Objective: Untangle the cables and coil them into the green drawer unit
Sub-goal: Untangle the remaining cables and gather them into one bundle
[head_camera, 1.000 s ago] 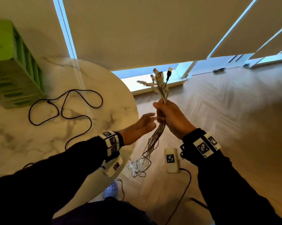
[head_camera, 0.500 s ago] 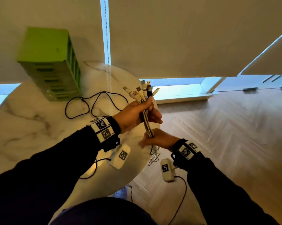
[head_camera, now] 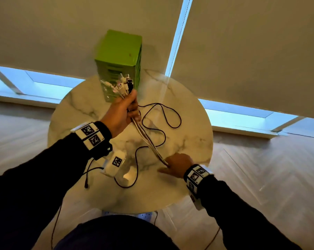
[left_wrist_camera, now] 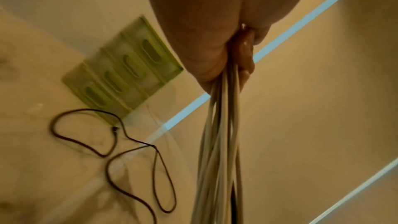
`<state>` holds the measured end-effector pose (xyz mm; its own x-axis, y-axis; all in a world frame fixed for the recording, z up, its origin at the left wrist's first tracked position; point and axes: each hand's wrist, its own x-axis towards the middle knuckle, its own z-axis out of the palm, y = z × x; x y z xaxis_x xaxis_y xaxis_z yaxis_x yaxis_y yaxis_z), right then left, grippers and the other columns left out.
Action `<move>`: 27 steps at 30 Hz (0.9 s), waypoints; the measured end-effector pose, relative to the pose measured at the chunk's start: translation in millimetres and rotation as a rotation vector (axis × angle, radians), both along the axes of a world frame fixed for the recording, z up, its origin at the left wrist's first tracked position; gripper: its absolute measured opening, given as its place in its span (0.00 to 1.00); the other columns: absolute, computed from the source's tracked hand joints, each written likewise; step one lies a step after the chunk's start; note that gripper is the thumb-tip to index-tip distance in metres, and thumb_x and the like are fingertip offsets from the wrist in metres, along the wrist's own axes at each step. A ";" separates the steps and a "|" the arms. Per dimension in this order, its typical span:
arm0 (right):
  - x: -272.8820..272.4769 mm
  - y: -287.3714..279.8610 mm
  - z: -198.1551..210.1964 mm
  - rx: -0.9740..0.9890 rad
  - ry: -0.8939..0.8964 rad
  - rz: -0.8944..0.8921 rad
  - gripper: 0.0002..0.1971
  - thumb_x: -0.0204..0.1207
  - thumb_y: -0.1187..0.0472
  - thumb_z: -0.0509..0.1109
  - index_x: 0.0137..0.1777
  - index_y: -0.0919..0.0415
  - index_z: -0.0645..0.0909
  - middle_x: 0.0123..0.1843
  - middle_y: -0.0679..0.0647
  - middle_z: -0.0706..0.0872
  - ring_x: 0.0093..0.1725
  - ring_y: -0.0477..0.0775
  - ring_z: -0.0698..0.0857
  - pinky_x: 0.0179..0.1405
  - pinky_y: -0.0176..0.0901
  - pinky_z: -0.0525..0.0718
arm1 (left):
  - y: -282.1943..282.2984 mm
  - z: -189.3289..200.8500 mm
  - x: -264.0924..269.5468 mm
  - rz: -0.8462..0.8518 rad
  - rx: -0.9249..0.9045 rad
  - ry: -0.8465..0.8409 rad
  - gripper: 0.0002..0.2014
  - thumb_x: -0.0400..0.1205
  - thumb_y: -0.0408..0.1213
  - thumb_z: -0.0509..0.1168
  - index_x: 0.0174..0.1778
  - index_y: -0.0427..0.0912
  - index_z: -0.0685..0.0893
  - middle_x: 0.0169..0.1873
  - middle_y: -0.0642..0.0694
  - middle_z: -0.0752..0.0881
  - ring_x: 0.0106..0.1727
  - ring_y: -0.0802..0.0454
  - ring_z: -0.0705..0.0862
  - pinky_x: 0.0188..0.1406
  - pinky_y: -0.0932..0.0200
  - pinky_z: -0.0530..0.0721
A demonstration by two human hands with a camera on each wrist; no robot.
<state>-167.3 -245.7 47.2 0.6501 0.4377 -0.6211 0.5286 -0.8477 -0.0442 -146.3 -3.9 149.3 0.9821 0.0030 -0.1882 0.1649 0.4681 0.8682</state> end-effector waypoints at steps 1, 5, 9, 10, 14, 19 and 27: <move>-5.7 11.1 -0.3 0.027 0.108 0.014 0.31 0.75 0.26 0.64 0.46 0.58 0.78 0.46 0.58 0.86 0.47 0.62 0.85 0.43 0.50 0.80 | 9.8 -3.8 -5.2 0.022 0.012 0.012 0.16 0.91 0.45 0.56 0.36 0.48 0.69 0.24 0.53 0.61 0.23 0.56 0.59 0.25 0.61 0.69; -8.8 46.2 -4.6 0.240 0.481 -0.032 0.27 0.73 0.23 0.61 0.48 0.48 0.78 0.52 0.55 0.85 0.53 0.60 0.84 0.51 0.51 0.79 | 56.2 -21.3 -32.7 0.089 0.015 0.071 0.17 0.89 0.47 0.59 0.35 0.51 0.65 0.22 0.54 0.58 0.20 0.58 0.55 0.20 0.63 0.59; 15.6 84.9 -1.7 0.475 0.536 -0.164 0.37 0.82 0.29 0.47 0.66 0.58 0.82 0.65 0.55 0.85 0.61 0.56 0.83 0.67 0.51 0.76 | 93.5 -39.8 -70.2 0.191 -0.025 0.124 0.16 0.87 0.48 0.61 0.35 0.49 0.68 0.20 0.55 0.57 0.17 0.59 0.55 0.18 0.66 0.57; 22.2 96.9 -1.1 0.519 0.494 -0.171 0.34 0.85 0.32 0.49 0.65 0.60 0.82 0.62 0.57 0.86 0.59 0.57 0.84 0.65 0.50 0.78 | 98.6 -44.5 -78.2 0.214 -0.030 0.129 0.16 0.86 0.48 0.62 0.35 0.50 0.68 0.21 0.54 0.56 0.17 0.59 0.54 0.18 0.66 0.56; 35.8 159.9 -20.2 0.494 0.297 0.102 0.15 0.88 0.53 0.62 0.61 0.64 0.81 0.57 0.58 0.81 0.53 0.55 0.79 0.59 0.53 0.78 | 113.6 -60.0 -103.3 0.315 -0.058 0.153 0.16 0.87 0.47 0.62 0.34 0.50 0.69 0.20 0.55 0.58 0.18 0.58 0.55 0.19 0.64 0.55; 29.4 222.1 -60.0 0.315 0.159 0.548 0.20 0.86 0.52 0.61 0.78 0.42 0.75 0.80 0.55 0.71 0.72 0.61 0.77 0.67 0.58 0.77 | 119.1 -69.9 -120.0 0.393 -0.091 0.194 0.15 0.85 0.47 0.65 0.36 0.50 0.69 0.20 0.54 0.59 0.17 0.58 0.56 0.18 0.64 0.58; 9.2 257.7 -99.8 0.385 -0.062 0.808 0.13 0.85 0.54 0.65 0.68 0.48 0.78 0.63 0.57 0.78 0.60 0.64 0.78 0.53 0.57 0.74 | 126.4 -82.3 -139.2 0.432 -0.109 0.269 0.16 0.89 0.43 0.62 0.35 0.49 0.68 0.20 0.53 0.60 0.17 0.58 0.56 0.16 0.64 0.60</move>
